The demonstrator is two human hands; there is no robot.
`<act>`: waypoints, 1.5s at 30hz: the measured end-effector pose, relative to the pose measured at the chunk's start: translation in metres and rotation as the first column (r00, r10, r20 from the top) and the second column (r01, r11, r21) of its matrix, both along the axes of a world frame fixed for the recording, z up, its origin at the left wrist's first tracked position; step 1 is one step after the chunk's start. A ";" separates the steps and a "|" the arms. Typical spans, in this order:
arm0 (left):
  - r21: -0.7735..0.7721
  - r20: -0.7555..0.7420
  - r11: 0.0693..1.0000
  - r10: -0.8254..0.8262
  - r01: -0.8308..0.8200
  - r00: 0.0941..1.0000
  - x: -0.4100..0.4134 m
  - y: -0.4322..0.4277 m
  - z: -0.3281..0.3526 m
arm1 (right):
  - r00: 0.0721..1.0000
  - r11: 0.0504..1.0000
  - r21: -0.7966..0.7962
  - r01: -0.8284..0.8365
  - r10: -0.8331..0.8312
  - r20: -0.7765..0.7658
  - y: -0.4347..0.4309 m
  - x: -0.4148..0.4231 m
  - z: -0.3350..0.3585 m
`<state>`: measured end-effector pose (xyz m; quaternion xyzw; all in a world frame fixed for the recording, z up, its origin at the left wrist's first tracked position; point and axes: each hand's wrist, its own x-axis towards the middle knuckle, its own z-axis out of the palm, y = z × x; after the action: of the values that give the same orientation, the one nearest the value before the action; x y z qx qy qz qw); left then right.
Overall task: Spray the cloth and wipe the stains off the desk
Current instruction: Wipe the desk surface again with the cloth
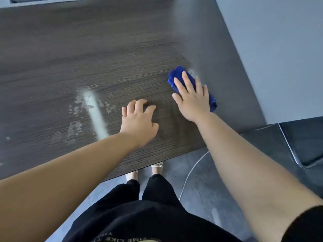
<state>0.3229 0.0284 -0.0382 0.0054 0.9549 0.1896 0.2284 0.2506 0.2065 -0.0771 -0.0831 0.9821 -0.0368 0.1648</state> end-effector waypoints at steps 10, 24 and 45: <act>-0.080 0.049 0.997 0.021 -0.017 0.999 -0.003 0.039 -0.008 | 0.992 0.998 -0.012 0.063 -0.064 -0.113 0.018 0.113 -0.004; -0.248 0.118 0.966 -0.049 0.077 0.992 -0.001 0.046 -0.007 | 0.988 0.999 -0.048 0.014 -0.021 -0.156 0.043 0.075 -0.004; -0.240 0.071 0.932 0.295 -0.271 0.953 -0.063 -0.034 -0.005 | 0.916 0.922 -0.026 -0.386 0.379 -0.129 0.054 -0.019 -0.004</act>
<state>0.2602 -0.0059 -0.0436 -0.1684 0.9476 0.1099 0.2482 0.2319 0.2602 -0.0811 -0.2798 0.9538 -0.0240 0.1067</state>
